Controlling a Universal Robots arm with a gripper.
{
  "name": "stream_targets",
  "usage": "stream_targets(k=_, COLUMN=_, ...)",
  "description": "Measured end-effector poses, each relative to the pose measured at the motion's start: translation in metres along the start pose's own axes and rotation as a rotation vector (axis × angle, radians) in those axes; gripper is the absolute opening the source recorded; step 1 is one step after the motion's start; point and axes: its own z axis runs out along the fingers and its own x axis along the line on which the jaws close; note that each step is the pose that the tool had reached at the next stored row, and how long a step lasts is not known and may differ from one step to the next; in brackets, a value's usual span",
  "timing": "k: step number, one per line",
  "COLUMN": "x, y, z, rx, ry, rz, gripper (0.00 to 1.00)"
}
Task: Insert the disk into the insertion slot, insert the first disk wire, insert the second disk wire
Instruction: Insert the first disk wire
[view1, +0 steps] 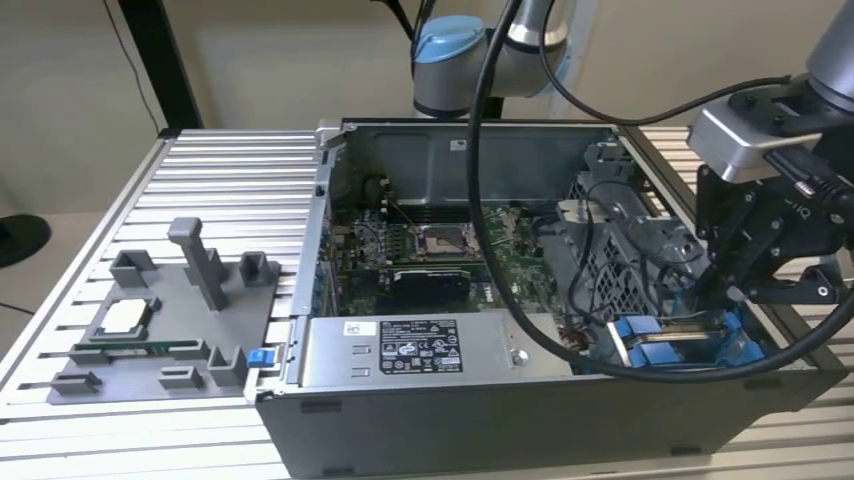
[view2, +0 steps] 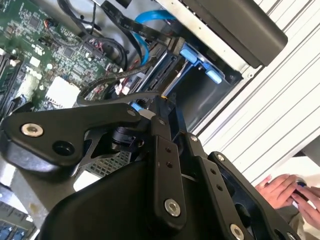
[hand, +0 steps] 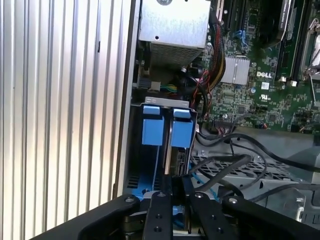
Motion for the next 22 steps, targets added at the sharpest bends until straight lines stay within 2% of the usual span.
stream_targets(k=8, x=0.0125, y=-0.0004, z=-0.0003, rx=-0.1249, ry=-0.0099, rz=0.007, gripper=0.00)
stream_targets(k=9, x=0.0137, y=-0.0008, z=-0.0003, rx=-0.1374, ry=-0.0110, rz=0.007, gripper=0.00)
stream_targets(k=10, x=0.0141, y=-0.0010, z=-0.0002, rx=-0.1449, ry=-0.0116, rz=0.008, gripper=0.00)
stream_targets(k=22, x=0.0158, y=-0.0019, z=-0.0004, rx=-0.1491, ry=-0.0118, rz=0.008, gripper=0.00)
